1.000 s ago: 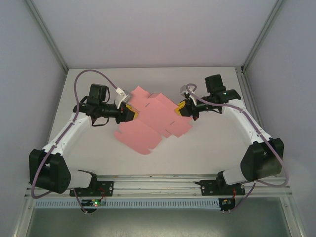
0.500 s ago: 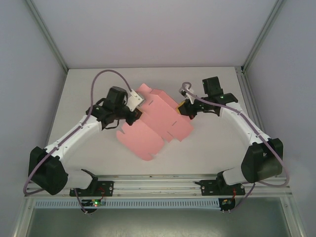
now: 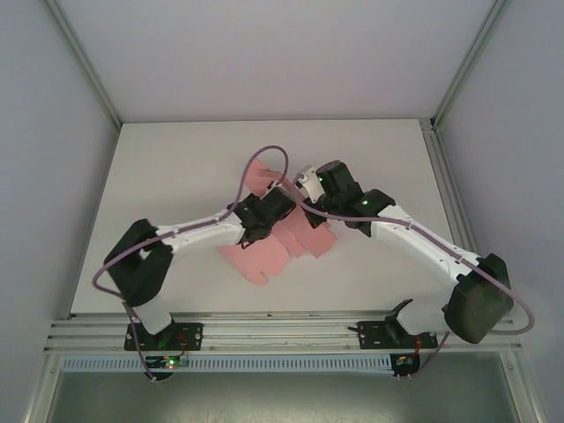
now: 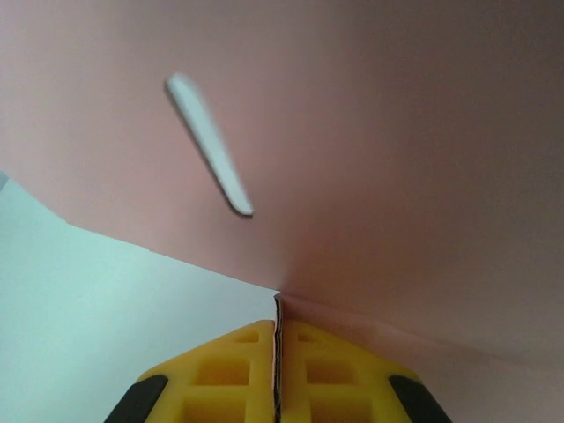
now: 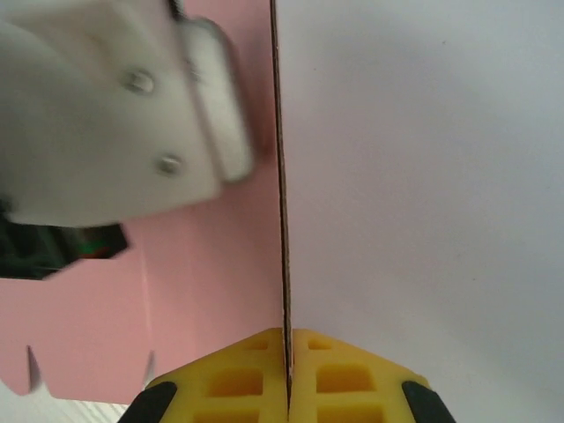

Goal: Assemble paper box

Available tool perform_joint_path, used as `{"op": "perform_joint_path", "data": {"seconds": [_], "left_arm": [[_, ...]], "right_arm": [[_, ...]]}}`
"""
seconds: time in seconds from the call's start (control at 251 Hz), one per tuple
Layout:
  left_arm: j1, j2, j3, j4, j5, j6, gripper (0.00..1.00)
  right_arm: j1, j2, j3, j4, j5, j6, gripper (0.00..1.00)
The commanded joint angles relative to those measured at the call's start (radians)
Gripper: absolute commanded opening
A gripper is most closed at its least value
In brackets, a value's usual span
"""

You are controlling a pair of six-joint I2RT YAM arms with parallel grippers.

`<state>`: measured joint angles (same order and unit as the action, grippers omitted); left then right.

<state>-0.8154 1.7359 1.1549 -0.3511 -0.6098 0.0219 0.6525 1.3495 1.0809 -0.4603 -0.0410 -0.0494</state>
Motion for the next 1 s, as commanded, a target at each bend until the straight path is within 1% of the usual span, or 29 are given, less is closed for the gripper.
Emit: {"op": "perform_joint_path", "data": {"seconds": [0.0,0.056,0.18,0.251,0.315,0.391,0.443,0.471,0.539,0.599,0.646,0.69,0.802,0.842,0.866,0.91,0.942,0.994], "left_arm": [[-0.060,0.040,0.063,0.129,0.018,-0.134,0.00],[-0.059,0.049,0.055,0.146,0.046,-0.178,0.00],[-0.054,0.052,0.024,0.186,0.148,-0.252,0.00],[-0.049,0.052,0.019,0.188,0.178,-0.289,0.03],[-0.043,0.051,0.008,0.210,0.212,-0.318,0.03],[-0.031,0.047,0.000,0.223,0.241,-0.335,0.03],[-0.020,0.039,-0.005,0.210,0.242,-0.351,0.03],[-0.013,0.029,-0.011,0.203,0.246,-0.355,0.06],[0.008,-0.010,-0.043,0.195,0.271,-0.363,0.17],[0.031,-0.060,-0.089,0.200,0.310,-0.376,0.34],[0.051,-0.106,-0.131,0.207,0.348,-0.393,0.41],[0.067,-0.152,-0.174,0.215,0.371,-0.412,0.51],[0.099,-0.267,-0.271,0.206,0.408,-0.464,0.57],[0.106,-0.313,-0.301,0.195,0.411,-0.484,0.62],[0.111,-0.343,-0.323,0.191,0.414,-0.493,0.67],[0.116,-0.400,-0.361,0.188,0.412,-0.507,0.72],[0.122,-0.439,-0.387,0.181,0.413,-0.521,0.75],[0.139,-0.488,-0.420,0.160,0.437,-0.551,0.75]], "right_arm": [[0.048,0.004,0.015,0.176,0.048,0.051,0.00],[0.057,0.009,0.009,0.175,0.089,0.048,0.00],[0.071,0.028,-0.001,0.182,0.141,-0.039,0.00],[0.095,0.046,0.009,0.180,0.220,-0.064,0.00],[0.110,0.064,0.022,0.169,0.214,-0.084,0.00],[0.114,0.076,0.025,0.165,0.177,-0.098,0.00],[0.113,0.078,0.024,0.159,0.197,-0.109,0.00],[0.112,0.077,0.022,0.150,0.209,-0.125,0.00],[0.104,0.080,0.018,0.121,0.231,-0.184,0.00],[0.097,0.085,0.008,0.095,0.259,-0.246,0.00],[0.084,0.092,0.003,0.068,0.258,-0.296,0.00],[0.072,0.098,-0.001,0.056,0.254,-0.321,0.00],[0.039,0.112,-0.006,0.043,0.181,-0.387,0.00],[0.032,0.114,-0.005,0.044,0.166,-0.409,0.00],[0.032,0.116,-0.006,0.047,0.169,-0.422,0.00],[0.033,0.120,-0.010,0.058,0.183,-0.459,0.00],[0.036,0.121,-0.020,0.072,0.188,-0.492,0.00],[0.041,0.119,-0.041,0.110,0.195,-0.548,0.00]]}}
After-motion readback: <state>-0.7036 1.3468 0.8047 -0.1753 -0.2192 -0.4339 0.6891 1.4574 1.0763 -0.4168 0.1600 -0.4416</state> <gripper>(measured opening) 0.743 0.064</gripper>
